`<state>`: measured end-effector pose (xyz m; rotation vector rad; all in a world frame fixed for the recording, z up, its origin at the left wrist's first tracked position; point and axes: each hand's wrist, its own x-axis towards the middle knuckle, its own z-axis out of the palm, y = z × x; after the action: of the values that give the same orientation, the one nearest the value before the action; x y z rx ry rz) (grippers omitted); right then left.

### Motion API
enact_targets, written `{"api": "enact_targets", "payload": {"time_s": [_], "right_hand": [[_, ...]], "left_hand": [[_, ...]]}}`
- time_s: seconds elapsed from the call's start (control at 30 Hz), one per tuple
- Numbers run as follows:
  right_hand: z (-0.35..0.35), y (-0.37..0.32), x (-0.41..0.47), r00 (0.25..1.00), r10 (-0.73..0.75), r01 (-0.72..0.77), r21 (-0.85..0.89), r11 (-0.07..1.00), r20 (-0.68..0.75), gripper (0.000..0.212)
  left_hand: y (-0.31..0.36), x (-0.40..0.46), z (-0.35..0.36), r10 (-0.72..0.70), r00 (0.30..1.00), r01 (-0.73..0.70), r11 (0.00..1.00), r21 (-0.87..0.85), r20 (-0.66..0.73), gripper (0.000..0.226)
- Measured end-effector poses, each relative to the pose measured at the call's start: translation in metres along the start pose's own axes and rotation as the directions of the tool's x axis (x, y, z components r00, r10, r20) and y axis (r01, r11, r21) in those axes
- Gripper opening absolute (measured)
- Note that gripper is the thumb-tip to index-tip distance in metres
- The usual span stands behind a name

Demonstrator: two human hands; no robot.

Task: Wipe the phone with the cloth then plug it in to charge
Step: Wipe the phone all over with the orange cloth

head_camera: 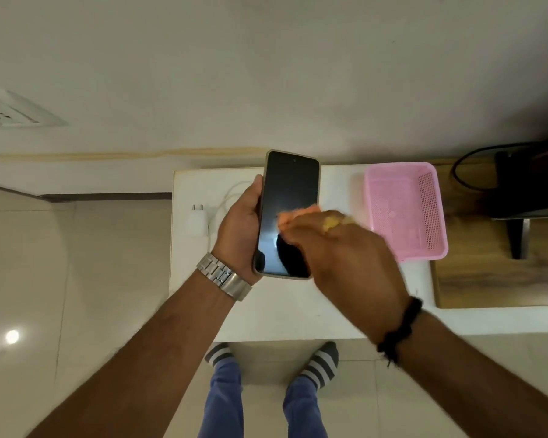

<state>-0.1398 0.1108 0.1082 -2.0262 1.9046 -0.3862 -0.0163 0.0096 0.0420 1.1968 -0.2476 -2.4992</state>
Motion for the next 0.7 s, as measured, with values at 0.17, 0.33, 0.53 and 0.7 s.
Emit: {"api": "enact_targets", "payload": {"time_s": [0.17, 0.33, 0.53, 0.7], "right_hand": [[-0.004, 0.013, 0.040, 0.971, 0.152, -0.161, -0.040, 0.986, -0.183, 0.022], [0.008, -0.005, -0.011, 0.999, -0.046, 0.046, 0.000, 0.999, 0.008, 0.032], [0.003, 0.002, 0.026, 0.986, 0.100, -0.110, -0.069, 0.992, -0.135, 0.025], [0.010, 0.000, -0.008, 1.000, -0.011, 0.012, 0.032, 0.999, -0.029, 0.031]], "left_hand": [[-0.008, 0.000, 0.014, -0.030, 0.999, 0.032, 0.999, -0.042, 0.042, 0.053], [0.005, 0.003, 0.006, 0.050, 0.999, -0.050, 0.999, -0.003, 0.016, 0.068], [-0.006, 0.005, 0.017, 0.019, 0.996, -0.018, 1.000, -0.010, 0.086, 0.060], [0.001, 0.001, 0.010, 0.074, 0.997, -0.074, 0.997, 0.011, 0.022, 0.059]]}}
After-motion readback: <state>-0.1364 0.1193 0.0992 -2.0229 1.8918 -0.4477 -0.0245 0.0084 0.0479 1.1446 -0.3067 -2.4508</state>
